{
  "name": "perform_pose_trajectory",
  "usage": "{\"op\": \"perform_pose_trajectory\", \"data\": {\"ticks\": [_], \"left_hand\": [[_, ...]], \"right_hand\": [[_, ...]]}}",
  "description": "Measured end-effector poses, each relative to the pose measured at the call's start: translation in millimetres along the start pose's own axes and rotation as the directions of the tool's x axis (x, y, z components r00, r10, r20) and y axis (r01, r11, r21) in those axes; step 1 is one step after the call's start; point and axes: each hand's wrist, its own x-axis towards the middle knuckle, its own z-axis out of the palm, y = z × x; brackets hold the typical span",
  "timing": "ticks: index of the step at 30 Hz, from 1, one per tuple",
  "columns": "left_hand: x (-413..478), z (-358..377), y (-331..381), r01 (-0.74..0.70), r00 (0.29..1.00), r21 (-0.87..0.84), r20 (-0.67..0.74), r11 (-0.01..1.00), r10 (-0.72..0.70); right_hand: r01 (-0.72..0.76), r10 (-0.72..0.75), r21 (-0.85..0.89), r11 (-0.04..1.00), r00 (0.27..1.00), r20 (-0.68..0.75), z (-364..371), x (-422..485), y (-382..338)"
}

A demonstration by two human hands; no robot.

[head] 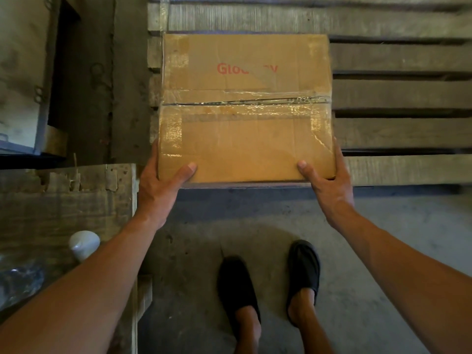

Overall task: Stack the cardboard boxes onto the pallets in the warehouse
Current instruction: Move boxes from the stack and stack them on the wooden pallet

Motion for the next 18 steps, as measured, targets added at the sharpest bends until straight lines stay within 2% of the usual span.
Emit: {"op": "perform_pose_trajectory", "data": {"ticks": [11,13,15,17,18], "left_hand": [[-3,-2,7,0.026,0.999,0.049,0.017,0.998,-0.027],[-7,-2,14,0.039,0.999,0.125,-0.016,0.991,-0.037],[-16,-1,30,0.054,0.991,0.262,-0.130,0.964,-0.021],[-29,1,58,0.004,0.975,0.391,-0.208,0.920,0.084],[-36,4,77,-0.046,0.969,0.458,-0.197,0.888,0.152]], "right_hand": [[-0.021,0.022,-0.028,0.999,0.999,0.049,-5,-3,2],[-0.015,0.022,-0.079,0.997,0.996,0.088,-9,-2,-2],[-0.012,0.023,-0.133,0.991,0.996,0.082,-17,-3,-12],[-0.013,0.013,-0.164,0.986,1.000,0.004,-32,-5,-29],[-0.003,-0.005,-0.184,0.983,0.999,-0.043,-43,-6,-40]]}}
